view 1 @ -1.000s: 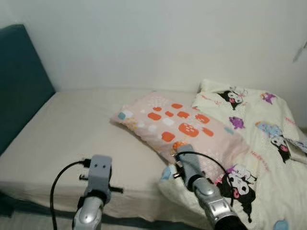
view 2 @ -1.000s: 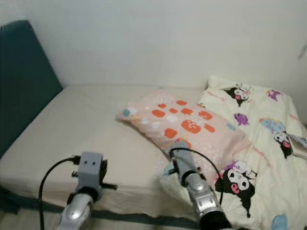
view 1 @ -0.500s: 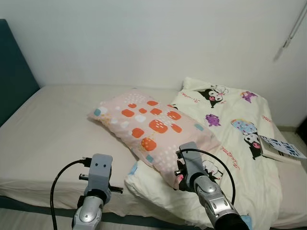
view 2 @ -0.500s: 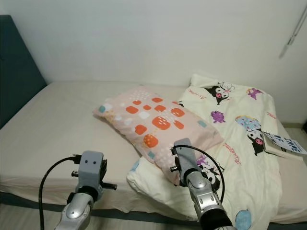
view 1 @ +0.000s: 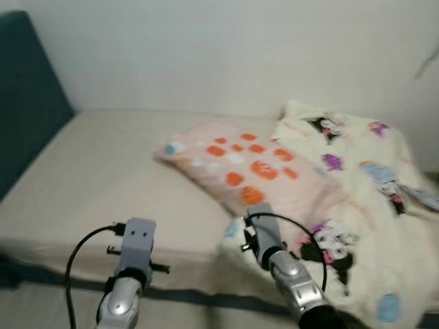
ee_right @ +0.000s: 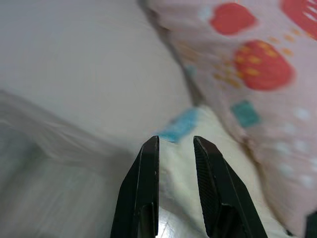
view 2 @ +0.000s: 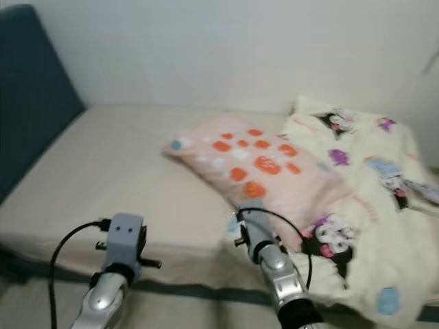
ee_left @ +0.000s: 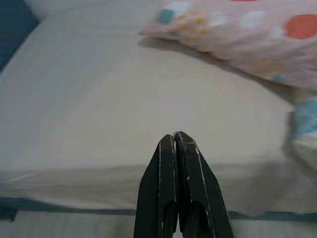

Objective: Clean up the room

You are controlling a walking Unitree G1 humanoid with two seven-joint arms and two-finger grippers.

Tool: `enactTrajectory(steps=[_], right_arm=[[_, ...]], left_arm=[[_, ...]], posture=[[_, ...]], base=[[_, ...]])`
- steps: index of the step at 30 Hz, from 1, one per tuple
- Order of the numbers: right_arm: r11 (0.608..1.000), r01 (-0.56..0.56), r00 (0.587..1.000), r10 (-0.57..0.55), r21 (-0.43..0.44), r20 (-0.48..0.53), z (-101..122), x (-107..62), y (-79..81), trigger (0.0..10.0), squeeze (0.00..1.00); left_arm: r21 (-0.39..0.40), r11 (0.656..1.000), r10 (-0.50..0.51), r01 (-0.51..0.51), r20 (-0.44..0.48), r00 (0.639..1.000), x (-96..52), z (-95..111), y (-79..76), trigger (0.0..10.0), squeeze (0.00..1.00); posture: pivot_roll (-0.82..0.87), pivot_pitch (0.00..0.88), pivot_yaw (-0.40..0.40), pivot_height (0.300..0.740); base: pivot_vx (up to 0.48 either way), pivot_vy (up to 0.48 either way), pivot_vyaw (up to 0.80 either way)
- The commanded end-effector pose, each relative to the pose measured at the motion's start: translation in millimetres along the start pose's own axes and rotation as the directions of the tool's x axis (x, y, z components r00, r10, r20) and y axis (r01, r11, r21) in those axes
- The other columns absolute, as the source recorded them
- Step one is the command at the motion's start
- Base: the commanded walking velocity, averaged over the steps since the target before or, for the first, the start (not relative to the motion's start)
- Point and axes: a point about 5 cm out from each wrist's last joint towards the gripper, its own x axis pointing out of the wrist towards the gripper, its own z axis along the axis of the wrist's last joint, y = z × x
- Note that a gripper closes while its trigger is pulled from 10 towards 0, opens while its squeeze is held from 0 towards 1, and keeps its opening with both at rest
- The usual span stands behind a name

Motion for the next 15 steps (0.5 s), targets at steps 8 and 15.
enactTrajectory(steps=[8,15], right_arm=[[1.000,0.015,1.000,-0.015,0.008,-0.011,-5.4,-1.9,-2.9,10.0,0.00],[1.000,0.014,1.000,-0.014,0.011,-0.010,-5.3,-1.6,-2.3,10.0,0.00]], left_arm=[[-0.006,1.000,-0.009,0.009,0.004,1.000,-2.0,-1.1,-4.0,10.0,0.00],[0.015,1.000,-0.024,0.023,0.018,1.000,-2.1,0.4,-4.4,10.0,0.00]], posture=[[-0.05,0.097,-0.019,0.740],[-0.05,0.096,-0.019,0.740]], base=[[0.000,0.000,0.00],[0.000,0.000,0.00]])
